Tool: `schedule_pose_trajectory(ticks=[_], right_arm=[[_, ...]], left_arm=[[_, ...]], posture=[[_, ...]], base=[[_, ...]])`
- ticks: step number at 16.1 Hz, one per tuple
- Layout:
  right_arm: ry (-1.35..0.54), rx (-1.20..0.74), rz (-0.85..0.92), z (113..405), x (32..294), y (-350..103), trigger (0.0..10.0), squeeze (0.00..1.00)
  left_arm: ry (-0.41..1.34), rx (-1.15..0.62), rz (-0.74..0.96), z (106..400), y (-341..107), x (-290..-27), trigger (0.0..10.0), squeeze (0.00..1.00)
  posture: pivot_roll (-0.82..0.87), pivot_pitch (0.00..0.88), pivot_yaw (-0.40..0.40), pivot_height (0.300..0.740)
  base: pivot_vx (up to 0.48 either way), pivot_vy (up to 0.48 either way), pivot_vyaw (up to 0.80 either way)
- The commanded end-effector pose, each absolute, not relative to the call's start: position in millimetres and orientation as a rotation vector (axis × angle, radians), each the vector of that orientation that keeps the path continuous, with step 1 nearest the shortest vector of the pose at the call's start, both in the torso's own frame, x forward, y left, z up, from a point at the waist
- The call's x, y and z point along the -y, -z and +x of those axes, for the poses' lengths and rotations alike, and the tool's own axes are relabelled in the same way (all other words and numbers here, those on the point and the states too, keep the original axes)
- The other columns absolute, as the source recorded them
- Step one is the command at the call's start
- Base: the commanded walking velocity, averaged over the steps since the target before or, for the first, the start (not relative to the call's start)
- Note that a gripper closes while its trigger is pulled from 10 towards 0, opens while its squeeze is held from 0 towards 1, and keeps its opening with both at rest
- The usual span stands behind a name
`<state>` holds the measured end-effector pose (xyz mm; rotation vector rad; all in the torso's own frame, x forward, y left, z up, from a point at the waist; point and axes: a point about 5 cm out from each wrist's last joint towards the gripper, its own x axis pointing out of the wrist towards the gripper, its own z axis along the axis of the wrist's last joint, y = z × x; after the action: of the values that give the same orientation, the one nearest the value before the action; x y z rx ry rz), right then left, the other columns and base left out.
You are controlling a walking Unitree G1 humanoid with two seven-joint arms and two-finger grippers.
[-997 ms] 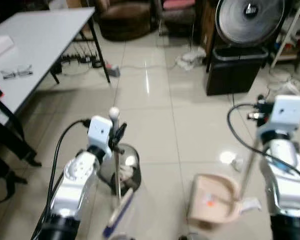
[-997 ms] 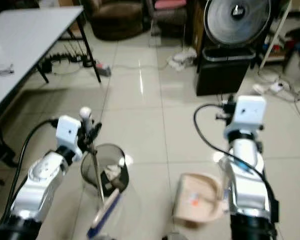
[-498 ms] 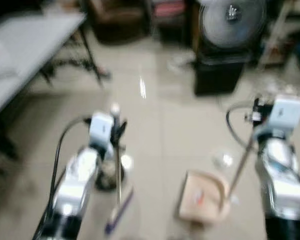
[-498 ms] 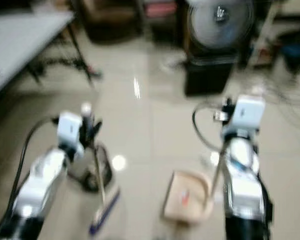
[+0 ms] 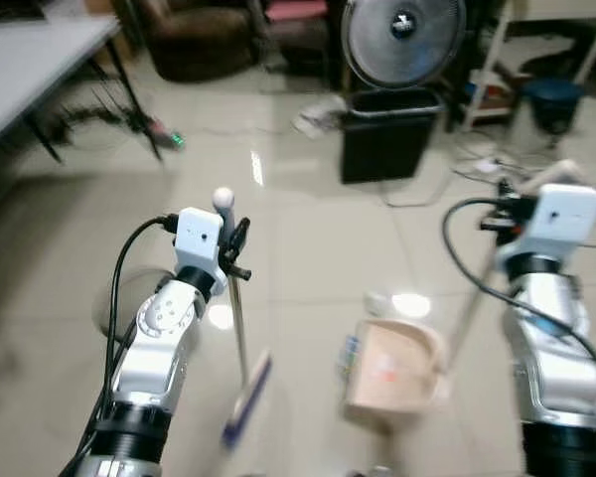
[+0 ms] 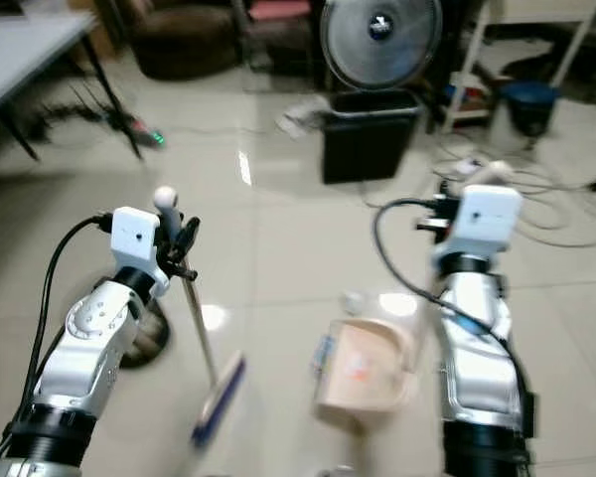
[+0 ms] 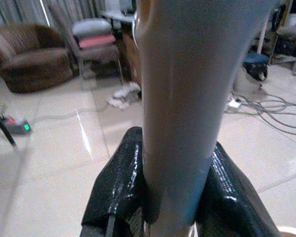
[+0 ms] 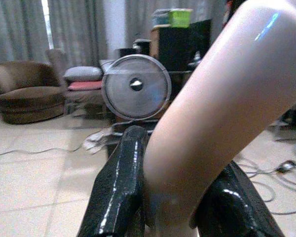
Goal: Sweep floor
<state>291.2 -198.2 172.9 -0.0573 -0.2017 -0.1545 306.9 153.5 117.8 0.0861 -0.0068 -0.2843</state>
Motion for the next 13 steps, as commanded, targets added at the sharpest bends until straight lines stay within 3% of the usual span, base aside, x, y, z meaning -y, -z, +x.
schedule_pose_trajectory(ticks=[1, 7, 13], right_arm=[[0.106, 0.232, -0.023, 291.7, 187.3, -179.1, 10.0, 0.00], [0.083, 0.227, -0.009, 290.7, 182.6, -177.0, 10.0, 0.00], [0.085, 0.214, -0.009, 291.1, 183.2, -174.7, 10.0, 0.00]], left_arm=[[0.258, 0.048, 0.101, 309.7, -128.2, -159.3, 10.0, 0.00], [0.259, 0.058, 0.111, 310.6, -130.2, -157.9, 10.0, 0.00], [0.217, 0.098, 0.091, 314.0, -138.2, -162.2, 10.0, 0.00]], posture=[[-0.02, 0.049, 0.085, 0.740], [-0.03, 0.057, 0.087, 0.740], [-0.03, 0.060, 0.089, 0.740]], base=[[0.000, -0.480, 0.00], [0.000, -0.480, 0.00], [0.000, 0.312, 0.00]])
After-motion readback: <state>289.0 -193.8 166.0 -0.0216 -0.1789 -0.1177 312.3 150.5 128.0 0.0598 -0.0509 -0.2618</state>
